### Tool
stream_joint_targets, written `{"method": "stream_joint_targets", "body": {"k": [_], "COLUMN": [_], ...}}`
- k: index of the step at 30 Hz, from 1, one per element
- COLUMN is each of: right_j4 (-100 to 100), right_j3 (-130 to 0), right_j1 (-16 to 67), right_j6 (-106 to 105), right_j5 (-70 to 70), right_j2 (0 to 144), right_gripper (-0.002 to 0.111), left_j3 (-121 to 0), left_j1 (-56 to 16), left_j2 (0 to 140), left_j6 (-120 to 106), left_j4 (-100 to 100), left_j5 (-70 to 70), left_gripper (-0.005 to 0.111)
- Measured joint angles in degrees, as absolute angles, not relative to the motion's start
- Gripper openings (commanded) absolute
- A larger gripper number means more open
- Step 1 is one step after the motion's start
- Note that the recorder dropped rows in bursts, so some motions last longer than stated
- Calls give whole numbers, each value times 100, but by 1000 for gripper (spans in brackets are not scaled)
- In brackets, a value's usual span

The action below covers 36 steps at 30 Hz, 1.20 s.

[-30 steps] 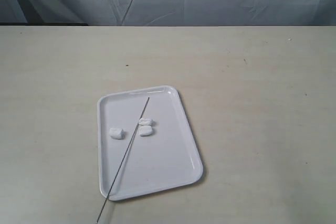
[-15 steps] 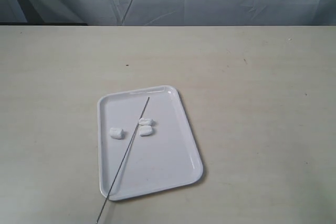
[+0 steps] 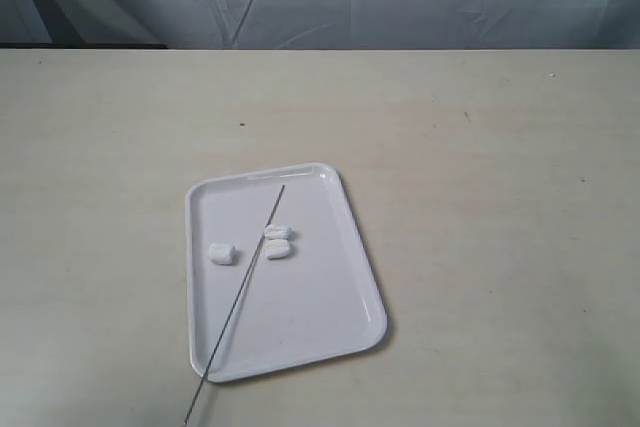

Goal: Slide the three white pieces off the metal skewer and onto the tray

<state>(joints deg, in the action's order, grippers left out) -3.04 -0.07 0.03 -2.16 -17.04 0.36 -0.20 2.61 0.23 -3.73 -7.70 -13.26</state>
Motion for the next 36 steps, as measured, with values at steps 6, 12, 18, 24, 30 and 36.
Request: {"method": "stream_joint_targets", "body": {"k": [6,12,18,24,30,36], "right_j4": [-269,-261,-247,-231,-222,-187], "right_j3": [-7,-7,-7,-7,-7,-7], "right_j1": [3,3,3,3,3,3], "right_j6": [-281,-146,-114,-114,-114,-114], "right_j5": [-1759,-1793,-1806,-1806,-1806,-1806], "right_j2": [36,36,36,36,36,36], "right_gripper": [-1,-1,-1,-1,-1,-1], "left_j3": [-20,-20,-20,-20,-20,-20], "left_j1": [271,283,283,283,283,283], "left_j2": [23,23,23,23,23,23], "left_j6": [-387,-399,-399,-411,-411,-411], "left_j4": [-775,-775,-775,-775,-785,-785], "left_j5": [-1364,-1520,-1581,-1592,-1592,-1592], "left_gripper": [0,0,0,0,0,0]}}
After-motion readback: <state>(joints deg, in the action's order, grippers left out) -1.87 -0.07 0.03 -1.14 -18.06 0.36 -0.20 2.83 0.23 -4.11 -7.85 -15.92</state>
